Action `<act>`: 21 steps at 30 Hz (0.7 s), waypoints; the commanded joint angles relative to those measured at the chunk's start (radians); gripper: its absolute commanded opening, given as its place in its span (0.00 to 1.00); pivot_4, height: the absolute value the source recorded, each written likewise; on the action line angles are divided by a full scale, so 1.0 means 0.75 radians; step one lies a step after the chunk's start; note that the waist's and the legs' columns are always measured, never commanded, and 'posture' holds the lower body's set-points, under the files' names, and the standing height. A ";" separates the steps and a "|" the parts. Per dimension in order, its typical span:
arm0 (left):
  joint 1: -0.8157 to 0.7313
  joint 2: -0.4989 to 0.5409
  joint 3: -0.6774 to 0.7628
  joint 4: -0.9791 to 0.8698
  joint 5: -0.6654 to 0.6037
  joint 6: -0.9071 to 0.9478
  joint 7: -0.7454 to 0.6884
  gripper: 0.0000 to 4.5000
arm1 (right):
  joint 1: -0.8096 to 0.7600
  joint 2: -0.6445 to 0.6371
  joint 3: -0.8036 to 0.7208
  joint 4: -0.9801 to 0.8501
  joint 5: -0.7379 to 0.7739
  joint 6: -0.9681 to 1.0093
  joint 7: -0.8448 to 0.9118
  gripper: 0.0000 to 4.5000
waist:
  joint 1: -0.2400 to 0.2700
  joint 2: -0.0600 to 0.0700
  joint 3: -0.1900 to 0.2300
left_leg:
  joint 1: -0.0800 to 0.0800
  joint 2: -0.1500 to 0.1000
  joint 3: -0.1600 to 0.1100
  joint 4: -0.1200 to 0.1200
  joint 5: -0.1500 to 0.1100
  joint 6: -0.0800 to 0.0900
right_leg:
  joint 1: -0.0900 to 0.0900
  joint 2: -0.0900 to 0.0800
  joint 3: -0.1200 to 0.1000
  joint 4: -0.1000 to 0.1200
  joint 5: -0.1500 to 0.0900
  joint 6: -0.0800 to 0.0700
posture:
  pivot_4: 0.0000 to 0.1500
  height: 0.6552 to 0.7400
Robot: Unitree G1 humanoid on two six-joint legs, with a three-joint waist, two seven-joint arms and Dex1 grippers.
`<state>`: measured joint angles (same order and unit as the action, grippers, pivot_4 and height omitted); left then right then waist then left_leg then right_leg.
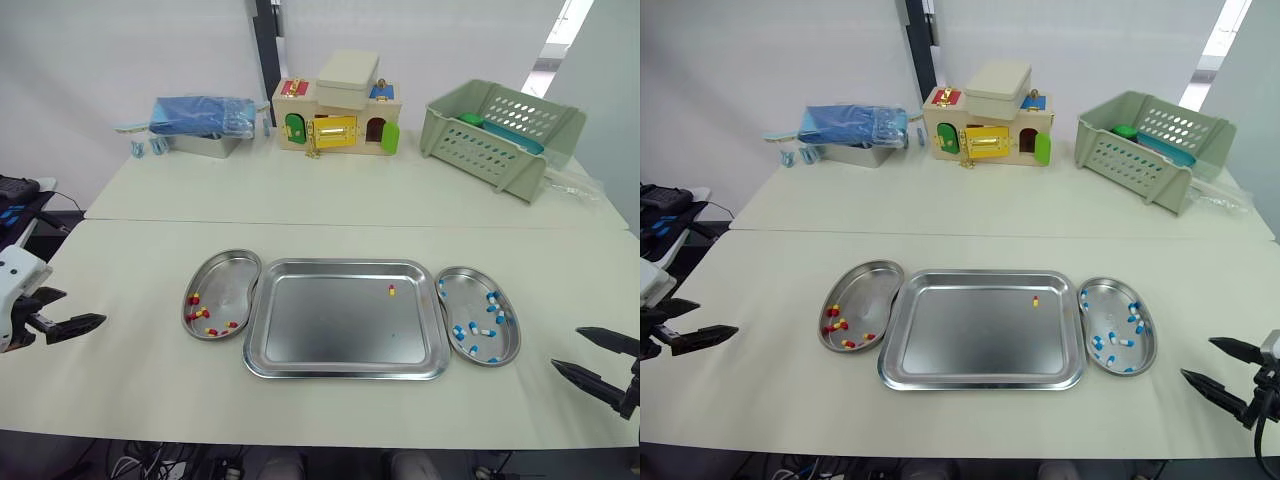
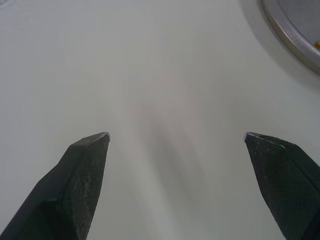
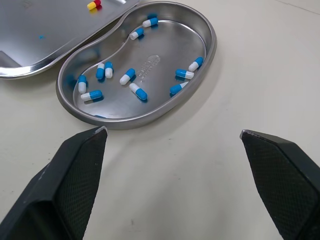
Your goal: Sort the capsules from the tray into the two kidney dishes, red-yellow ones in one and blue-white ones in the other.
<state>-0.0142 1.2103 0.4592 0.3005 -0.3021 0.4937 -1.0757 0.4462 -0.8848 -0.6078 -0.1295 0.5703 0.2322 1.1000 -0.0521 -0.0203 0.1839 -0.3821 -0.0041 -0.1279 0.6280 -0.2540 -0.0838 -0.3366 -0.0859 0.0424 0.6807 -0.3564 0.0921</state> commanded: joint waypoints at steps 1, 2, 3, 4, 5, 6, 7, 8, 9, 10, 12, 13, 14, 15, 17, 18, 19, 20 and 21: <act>-0.006 -0.006 0.053 -0.069 -0.039 0.004 -0.023 0.99 | 0.023 0.019 -0.041 -0.078 0.007 0.004 0.011 1.00 | 0.001 0.000 0.000 | 0.000 0.000 0.000 0.000 0.000 0.000 | 0.000 0.000 0.000 0.000 0.000 0.000 | 1.00 1.00; -0.005 -0.009 0.048 -0.094 -0.050 0.007 -0.036 0.99 | 0.042 0.031 -0.041 -0.104 0.005 -0.005 0.016 1.00 | 0.001 0.000 0.000 | 0.000 0.000 0.000 0.000 0.000 0.000 | 0.000 0.000 0.000 0.000 0.000 0.000 | 1.00 1.00; -0.005 -0.018 0.036 -0.139 -0.072 0.013 -0.057 0.99 | 0.080 0.052 -0.038 -0.151 0.010 -0.009 0.026 1.00 | 0.001 0.000 0.000 | 0.000 0.000 0.000 0.000 0.000 0.000 | 0.000 0.000 0.000 0.000 0.000 0.000 | 1.00 1.00; -0.013 -0.033 0.022 -0.199 -0.103 0.032 -0.077 0.99 | 0.123 0.080 -0.028 -0.207 0.018 -0.009 0.032 1.00 | 0.005 0.000 0.000 | 0.000 0.000 0.000 0.000 0.000 0.000 | 0.000 0.000 0.000 0.000 0.000 0.000 | 1.00 1.00; -0.024 -0.051 0.004 -0.265 -0.137 0.059 -0.090 0.99 | 0.165 0.107 -0.013 -0.262 0.020 -0.013 0.037 1.00 | 0.009 0.000 0.000 | -0.001 0.000 -0.001 0.000 0.000 0.000 | 0.000 0.000 0.000 0.000 0.000 0.000 | 1.00 1.00; -0.052 -0.078 -0.029 -0.347 -0.182 0.100 -0.090 0.99 | 0.208 0.138 0.011 -0.319 0.011 -0.027 0.039 1.00 | 0.015 0.000 0.000 | -0.001 0.000 -0.001 0.000 0.000 0.000 | 0.000 0.000 -0.001 -0.001 0.000 0.000 | 1.00 1.00; -0.095 -0.114 -0.074 -0.429 -0.219 0.136 -0.077 0.99 | 0.234 0.177 0.034 -0.374 0.007 -0.042 0.023 1.00 | 0.019 0.000 0.000 | -0.002 0.000 -0.001 0.000 0.000 0.000 | 0.000 0.000 -0.001 -0.001 0.000 0.000 | 1.00 1.00; -0.147 -0.152 -0.128 -0.505 -0.254 0.178 -0.055 0.99 | 0.259 0.215 0.065 -0.435 0.010 -0.046 0.005 1.00 | 0.026 0.000 0.000 | -0.002 0.000 -0.001 0.001 0.000 0.000 | 0.000 0.000 -0.001 -0.001 0.000 0.000 | 1.00 1.00; -0.194 -0.187 -0.171 -0.573 -0.287 0.225 -0.029 0.99 | 0.283 0.246 0.093 -0.490 0.011 -0.045 -0.011 1.00 | 0.028 0.000 0.000 | -0.002 0.000 -0.001 0.002 0.000 0.000 | 0.001 0.000 -0.001 0.000 0.000 0.000 | 1.00 1.00; -0.238 -0.221 -0.214 -0.635 -0.310 0.265 -0.005 0.99 | 0.305 0.279 0.128 -0.545 0.007 -0.049 -0.029 1.00 | 0.028 0.000 0.000 | -0.001 0.000 -0.002 0.003 0.000 0.000 | 0.002 0.000 -0.001 0.000 0.000 0.000 | 1.00 1.00; -0.319 -0.288 -0.280 -0.725 -0.354 0.320 0.033 0.99 | 0.345 0.341 0.211 -0.639 -0.035 -0.073 -0.068 1.00 | 0.027 0.000 -0.001 | -0.001 0.000 -0.002 0.003 0.000 0.000 | 0.002 0.000 -0.001 0.000 0.000 0.001 | 1.00 1.00; -0.355 -0.322 -0.310 -0.759 -0.371 0.339 0.051 0.99 | 0.358 0.369 0.251 -0.671 -0.068 -0.096 -0.089 1.00 | 0.026 0.000 -0.001 | -0.001 0.000 -0.002 0.003 0.000 0.000 | 0.002 0.000 -0.001 0.000 0.000 0.001 | 1.00 1.00; -0.385 -0.355 -0.348 -0.793 -0.384 0.345 0.057 0.99 | 0.368 0.394 0.291 -0.690 -0.104 -0.123 -0.108 1.00 | 0.021 0.000 -0.001 | -0.001 0.000 -0.003 0.003 0.000 0.000 | 0.001 0.000 -0.002 0.000 0.000 0.000 | 1.00 1.00; -0.414 -0.386 -0.390 -0.814 -0.392 0.354 0.059 0.99 | 0.373 0.417 0.329 -0.700 -0.137 -0.142 -0.128 1.00 | 0.016 0.000 -0.001 | -0.001 0.000 -0.002 0.002 0.000 0.000 | 0.001 0.000 -0.001 0.000 0.000 0.000 | 1.00 1.00; -0.459 -0.431 -0.475 -0.820 -0.378 0.338 0.045 0.99 | 0.380 0.448 0.386 -0.709 -0.173 -0.157 -0.163 1.00 | 0.008 0.000 -0.001 | -0.001 0.000 -0.002 0.002 0.000 0.000 | 0.001 0.000 0.000 0.000 0.000 0.000 | 1.00 1.00; -0.482 -0.452 -0.521 -0.807 -0.358 0.321 0.038 0.99 | 0.380 0.461 0.410 -0.710 -0.187 -0.165 -0.181 1.00 | 0.006 0.000 -0.001 | -0.001 0.000 -0.001 0.002 0.000 0.000 | 0.001 0.000 0.000 0.000 0.000 0.000 | 1.00 1.00; -0.507 -0.473 -0.579 -0.793 -0.331 0.294 0.025 0.99 | 0.379 0.474 0.432 -0.712 -0.201 -0.171 -0.197 1.00 | 0.006 0.000 -0.001 | 0.000 0.000 -0.001 0.003 0.000 0.000 | 0.001 0.000 0.000 0.001 0.000 0.000 | 1.00 1.00; -0.540 -0.501 -0.646 -0.775 -0.299 0.267 0.012 0.99 | 0.371 0.488 0.452 -0.707 -0.216 -0.179 -0.219 1.00 | 0.005 0.000 -0.001 | 0.000 0.000 -0.001 0.003 0.000 0.000 | 0.001 0.000 0.000 0.001 0.000 0.000 | 1.00 1.00; -0.574 -0.535 -0.705 -0.753 -0.272 0.248 0.008 0.99 | 0.364 0.499 0.467 -0.702 -0.228 -0.186 -0.238 1.00 | 0.011 0.000 -0.001 | 0.000 0.000 -0.002 0.003 0.000 0.000 | 0.002 0.000 0.000 0.001 0.000 0.000 | 1.00 1.00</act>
<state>-0.4201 0.8198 -0.0289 -0.2606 -0.5283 0.7130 -1.0582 0.7228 -0.5175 -0.2666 -0.6294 0.4077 0.1174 0.9415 -0.0442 -0.0200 0.1830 -0.3820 -0.0046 -0.1295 0.6303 -0.2538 -0.0841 -0.3350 -0.0855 0.0417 0.6814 -0.3561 0.0923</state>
